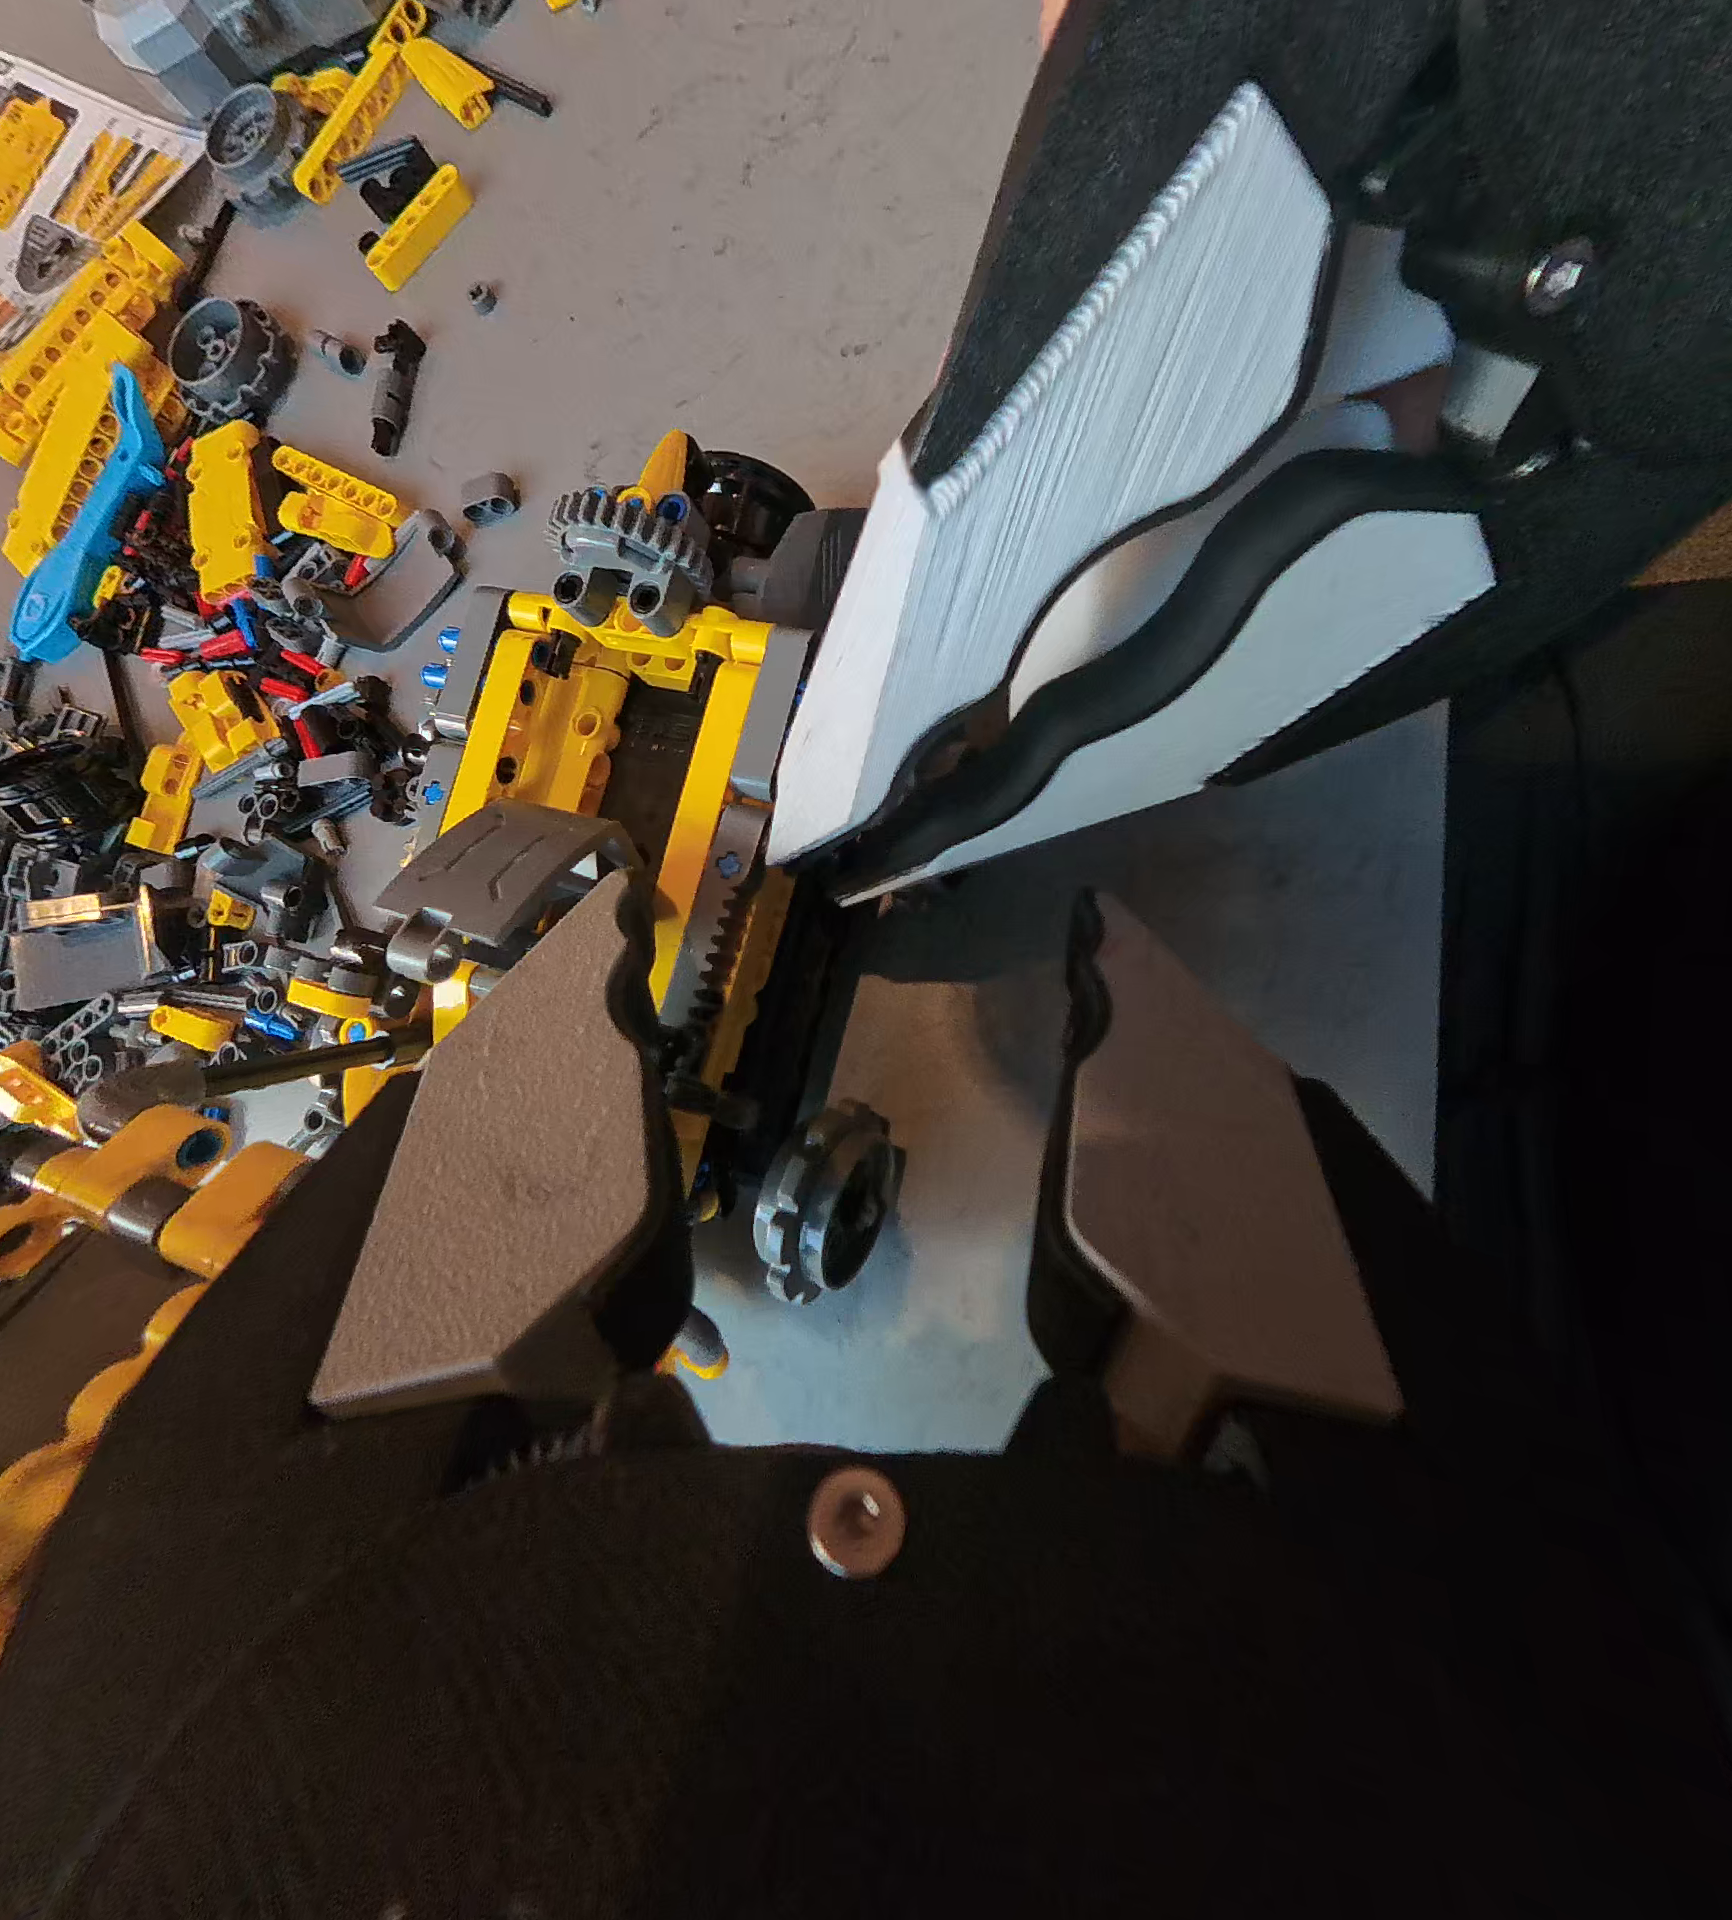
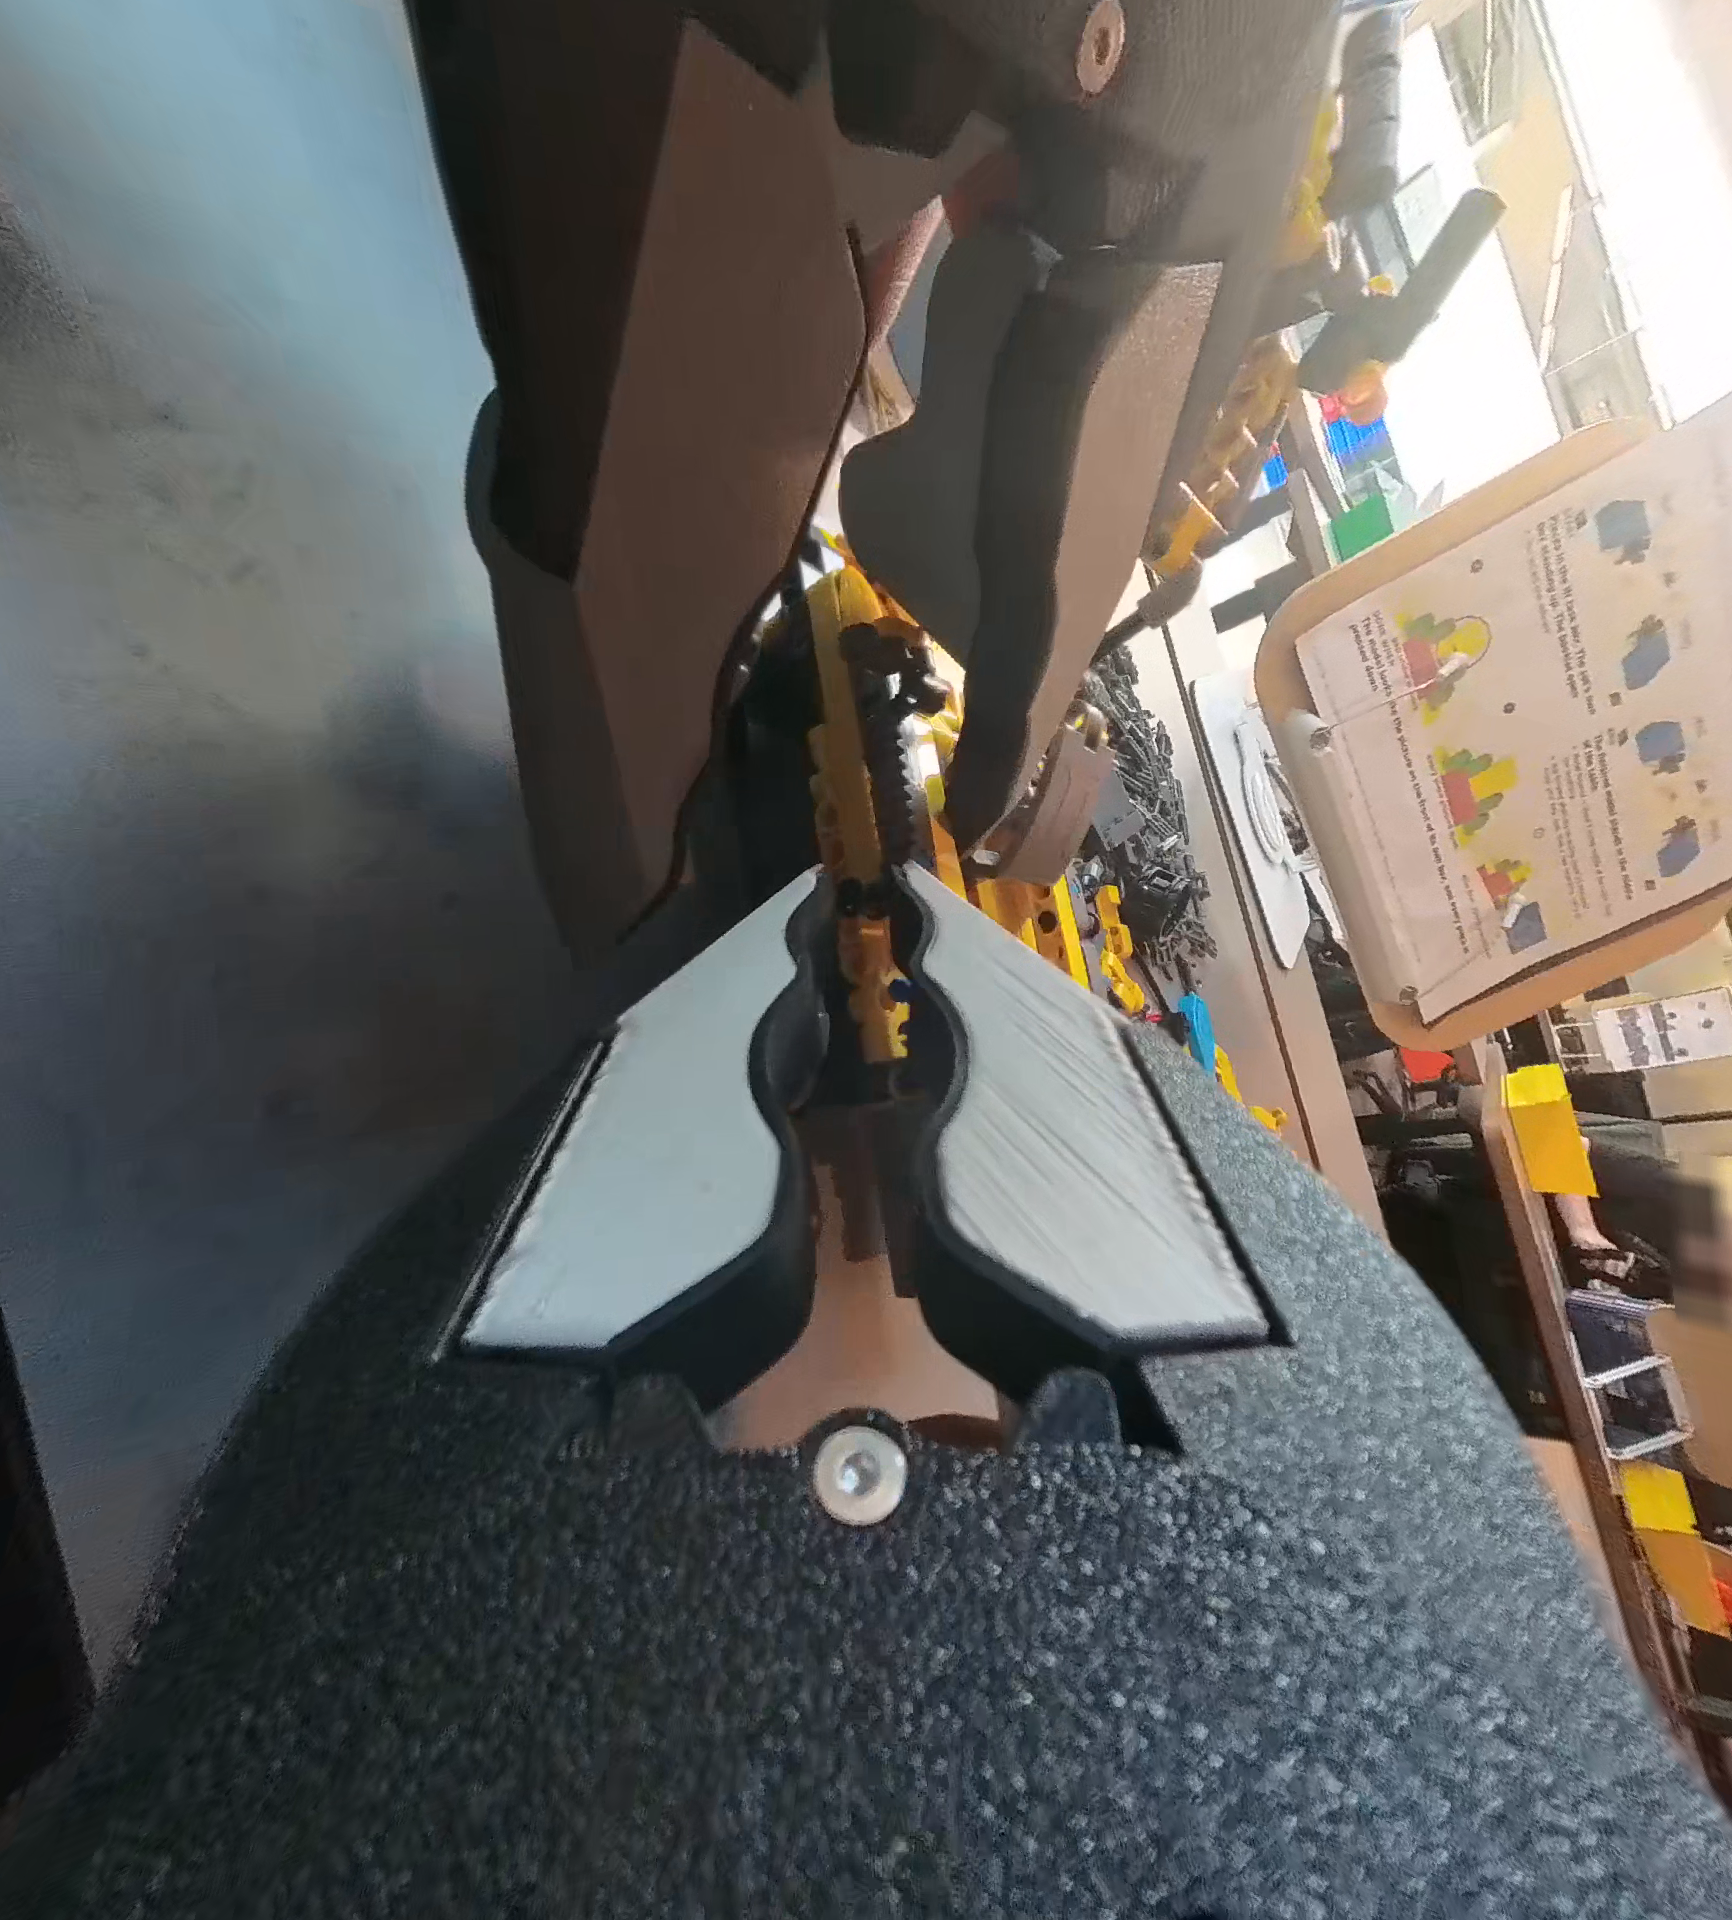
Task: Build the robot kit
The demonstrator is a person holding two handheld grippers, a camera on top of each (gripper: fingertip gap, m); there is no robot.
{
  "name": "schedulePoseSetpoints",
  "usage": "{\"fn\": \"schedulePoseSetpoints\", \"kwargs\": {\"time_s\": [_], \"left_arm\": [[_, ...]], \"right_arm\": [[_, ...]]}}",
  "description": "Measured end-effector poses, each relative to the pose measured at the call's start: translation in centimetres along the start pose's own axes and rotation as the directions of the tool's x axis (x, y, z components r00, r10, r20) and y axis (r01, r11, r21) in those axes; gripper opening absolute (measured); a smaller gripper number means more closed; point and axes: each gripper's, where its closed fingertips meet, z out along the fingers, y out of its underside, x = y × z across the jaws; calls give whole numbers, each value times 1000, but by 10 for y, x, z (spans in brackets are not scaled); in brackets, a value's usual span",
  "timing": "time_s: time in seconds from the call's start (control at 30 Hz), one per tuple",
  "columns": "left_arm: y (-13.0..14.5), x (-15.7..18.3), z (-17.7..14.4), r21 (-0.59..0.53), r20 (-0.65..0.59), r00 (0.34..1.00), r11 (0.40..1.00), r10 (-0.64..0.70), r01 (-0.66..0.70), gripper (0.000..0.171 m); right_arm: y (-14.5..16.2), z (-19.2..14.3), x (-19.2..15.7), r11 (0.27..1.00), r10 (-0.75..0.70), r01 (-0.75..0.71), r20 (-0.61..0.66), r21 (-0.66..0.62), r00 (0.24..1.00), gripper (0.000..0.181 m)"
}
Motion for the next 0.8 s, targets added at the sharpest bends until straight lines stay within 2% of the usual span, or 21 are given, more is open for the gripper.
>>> {"fn": "schedulePoseSetpoints", "kwargs": {"time_s": [0.13, 0.3, 0.43, 0.57, 0.7, 0.8], "left_arm": [[0, 0, -1, 9, -5, 1000, 1000, -17, 17, 77], [1, 0, 0, 9, 0, 1000, 1000, -5, 5, 78], [1, -2, 0, 16, 13, 1000, 1000, 11, -11, 77], [-1, -1, 3, 24, 32, 999, 999, 30, -31, 80], [-1, -1, 0, 45, 7, 1000, 999, -24, 24, 78], [0, 4, 1, 28, 5, 1000, 1000, -2, 2, 87]], "right_arm": [[-1, 1, 1, 1000, -25, 25, 29, -10, 999, 7], [-2, 0, 2, 1000, -13, 13, -83, -5, 996, 7], [1, -1, 5, 998, 57, -57, -118, 7, 991, 5], [2, -1, 5, 981, 194, -193, -107, 16, 975, 5], [-1, 2, 2, 987, 152, -156, -83, -37, 985, 5], [-3, 5, -2, 986, 161, -161, -4, -42, 987, 0]]}}
